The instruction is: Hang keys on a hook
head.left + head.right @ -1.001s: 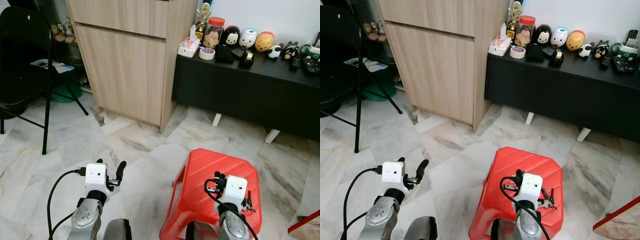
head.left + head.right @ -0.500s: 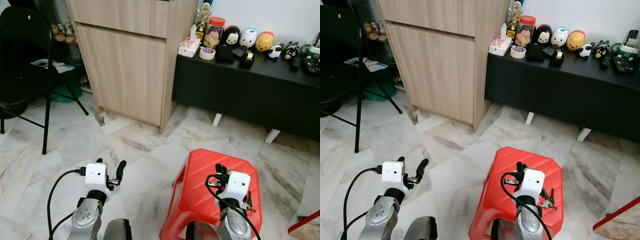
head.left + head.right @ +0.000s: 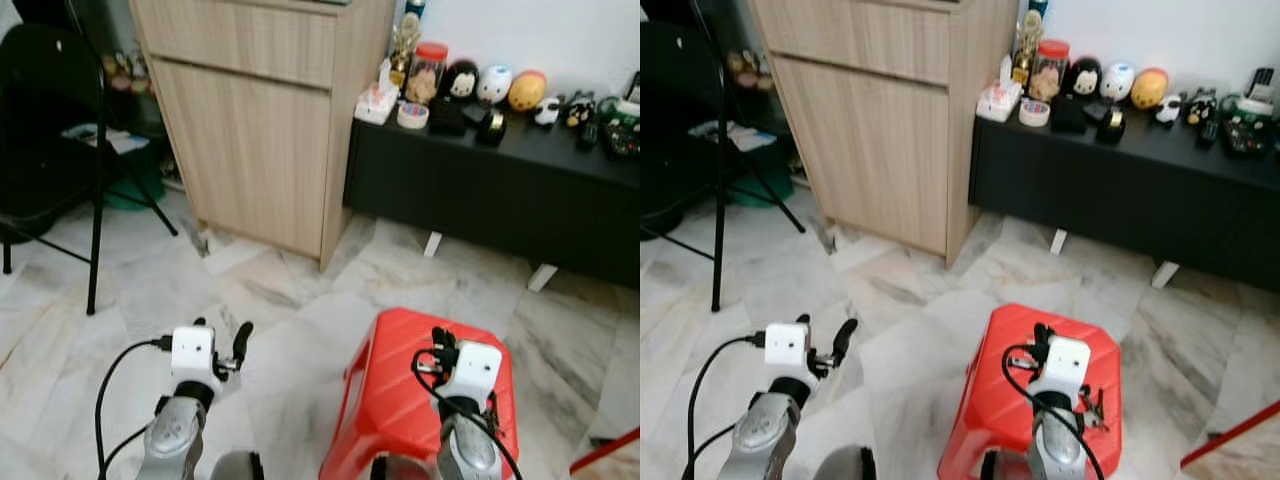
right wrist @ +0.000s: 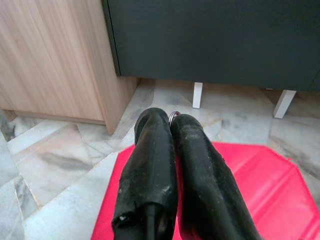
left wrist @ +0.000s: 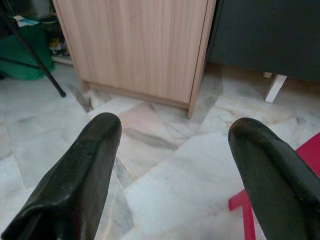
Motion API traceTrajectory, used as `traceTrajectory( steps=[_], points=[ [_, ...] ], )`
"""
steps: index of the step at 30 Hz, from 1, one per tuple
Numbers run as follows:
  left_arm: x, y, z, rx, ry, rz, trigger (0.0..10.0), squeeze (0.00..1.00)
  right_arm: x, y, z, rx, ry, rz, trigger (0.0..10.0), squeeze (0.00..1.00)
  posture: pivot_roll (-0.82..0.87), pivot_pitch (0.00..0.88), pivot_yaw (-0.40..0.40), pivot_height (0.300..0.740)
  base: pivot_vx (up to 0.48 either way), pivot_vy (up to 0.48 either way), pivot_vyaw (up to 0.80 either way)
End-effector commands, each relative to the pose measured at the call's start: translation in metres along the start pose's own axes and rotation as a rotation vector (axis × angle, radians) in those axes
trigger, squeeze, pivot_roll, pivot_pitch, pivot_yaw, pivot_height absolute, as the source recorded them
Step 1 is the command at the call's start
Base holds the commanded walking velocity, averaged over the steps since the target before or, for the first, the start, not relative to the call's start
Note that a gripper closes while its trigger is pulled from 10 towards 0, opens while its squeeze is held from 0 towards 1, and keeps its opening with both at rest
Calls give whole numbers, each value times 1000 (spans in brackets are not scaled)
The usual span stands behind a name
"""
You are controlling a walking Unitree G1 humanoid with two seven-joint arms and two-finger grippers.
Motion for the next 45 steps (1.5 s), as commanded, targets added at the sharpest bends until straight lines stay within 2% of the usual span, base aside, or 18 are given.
traceTrajectory(
  steps=[1,5,10,21,23,25,28,32,34,45],
  points=[
    [-5,1,0,-9,-28,-20,10000,0,0,0,3,-12,3,-5,10000,0,78,29,-76,694,0,0,0],
    [-11,3,-3,-2,-33,-43,10000,0,0,-1,3,-15,1,-5,10000,0,79,26,-77,704,0,0,0],
    [-22,6,-8,14,-39,-90,10000,0,0,-1,5,-20,-6,-8,10000,0,79,25,-81,739,0,0,0],
    [-52,17,-22,72,-22,-232,10000,0,-13,3,11,-48,-36,-72,10000,0,81,19,-86,740,0,0,0],
    [-67,26,-33,124,-12,-321,10000,0,-14,3,12,-47,-34,-74,10000,0,89,15,-90,740,0,0,0],
    [-71,29,-36,139,-9,-349,10000,0,-14,3,12,-47,-34,-75,10000,0,89,15,-90,740,0,0,0],
    [-93,48,-46,213,19,-479,10000,0,-14,2,11,-44,-36,-75,10000,0,89,15,-90,740,0,0,0],
    [-113,70,-48,229,9,-606,10000,0,-12,0,9,-39,-38,-72,10000,0,84,4,-92,740,0,0,0],
    [-118,76,-46,220,5,-633,10000,0,-12,0,9,-38,-39,-70,10000,0,87,5,-93,740,0,0,0],
    [-127,88,-43,220,19,-687,10000,0,-13,0,9,-41,-39,-71,10000,0,86,0,-89,740,0,0,0]
  ],
)
Point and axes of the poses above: a point about 5 cm out from each wrist's last joint towards the gripper, its own y axis pointing back from the gripper into the wrist, its own x axis along the axis of the wrist's last joint, z = x × y, the point moved 1 cm from there along -y, pointing out of the wrist towards the gripper, and after that the axes turned 1 degree about -y, right-handed, at the moved point
